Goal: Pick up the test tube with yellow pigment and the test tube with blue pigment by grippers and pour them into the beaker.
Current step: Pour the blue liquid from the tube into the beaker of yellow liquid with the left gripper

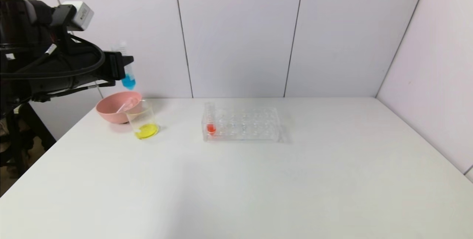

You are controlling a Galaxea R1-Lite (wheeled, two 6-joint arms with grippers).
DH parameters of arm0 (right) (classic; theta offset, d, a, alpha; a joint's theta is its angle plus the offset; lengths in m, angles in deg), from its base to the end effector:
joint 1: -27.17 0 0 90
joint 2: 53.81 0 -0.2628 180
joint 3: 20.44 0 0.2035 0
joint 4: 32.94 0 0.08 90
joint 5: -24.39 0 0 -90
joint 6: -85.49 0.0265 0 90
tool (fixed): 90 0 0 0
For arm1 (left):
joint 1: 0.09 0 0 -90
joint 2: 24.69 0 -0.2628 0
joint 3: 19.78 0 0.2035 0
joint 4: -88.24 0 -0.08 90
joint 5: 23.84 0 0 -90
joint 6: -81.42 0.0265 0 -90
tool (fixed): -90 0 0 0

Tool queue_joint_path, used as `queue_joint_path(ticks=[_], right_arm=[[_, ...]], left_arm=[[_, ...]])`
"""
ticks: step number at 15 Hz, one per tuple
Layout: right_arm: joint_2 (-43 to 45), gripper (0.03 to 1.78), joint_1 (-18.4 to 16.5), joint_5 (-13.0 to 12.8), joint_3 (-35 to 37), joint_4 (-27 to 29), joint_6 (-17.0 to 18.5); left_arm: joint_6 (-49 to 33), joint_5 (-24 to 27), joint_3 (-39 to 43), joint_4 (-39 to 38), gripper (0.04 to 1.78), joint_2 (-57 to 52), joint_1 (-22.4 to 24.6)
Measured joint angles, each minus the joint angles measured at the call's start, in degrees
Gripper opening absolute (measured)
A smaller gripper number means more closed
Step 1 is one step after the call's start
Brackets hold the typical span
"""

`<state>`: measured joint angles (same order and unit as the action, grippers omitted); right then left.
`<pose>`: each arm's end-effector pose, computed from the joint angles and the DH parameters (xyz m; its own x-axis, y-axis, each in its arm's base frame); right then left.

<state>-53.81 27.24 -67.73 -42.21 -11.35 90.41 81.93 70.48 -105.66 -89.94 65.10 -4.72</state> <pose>0.0327 -0.0009 0.0758 0.9994 -0.0358 0.0031 0.0354 0.9957 0.0859 0.3068 -0.0268 0.2383 0.9829 -0.1552 -0.0996 0.1561 0.9877 0.0013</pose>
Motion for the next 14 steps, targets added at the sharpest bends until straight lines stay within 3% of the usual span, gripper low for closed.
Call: queue_joint_path(ticks=[2, 6, 12, 14], right_arm=[[0.0, 1.71, 0.0, 0.0, 0.0, 0.0, 0.2], [0.0, 1.71, 0.0, -0.1, 0.0, 0.0, 0.3], [0.0, 1.71, 0.0, -0.1, 0.0, 0.0, 0.3], [0.0, 1.71, 0.0, -0.1, 0.0, 0.0, 0.3]], left_arm=[[0.5, 3.3, 0.9, -0.4, 0.44, -0.4, 3.0], [0.5, 4.8, 0.9, -0.6, 0.44, -0.4, 6.3], [0.1, 15.6, 0.8, -0.6, 0.44, -0.1, 17.9], [0.1, 16.9, 0.0, -0.8, 0.44, 1.0, 20.6]])
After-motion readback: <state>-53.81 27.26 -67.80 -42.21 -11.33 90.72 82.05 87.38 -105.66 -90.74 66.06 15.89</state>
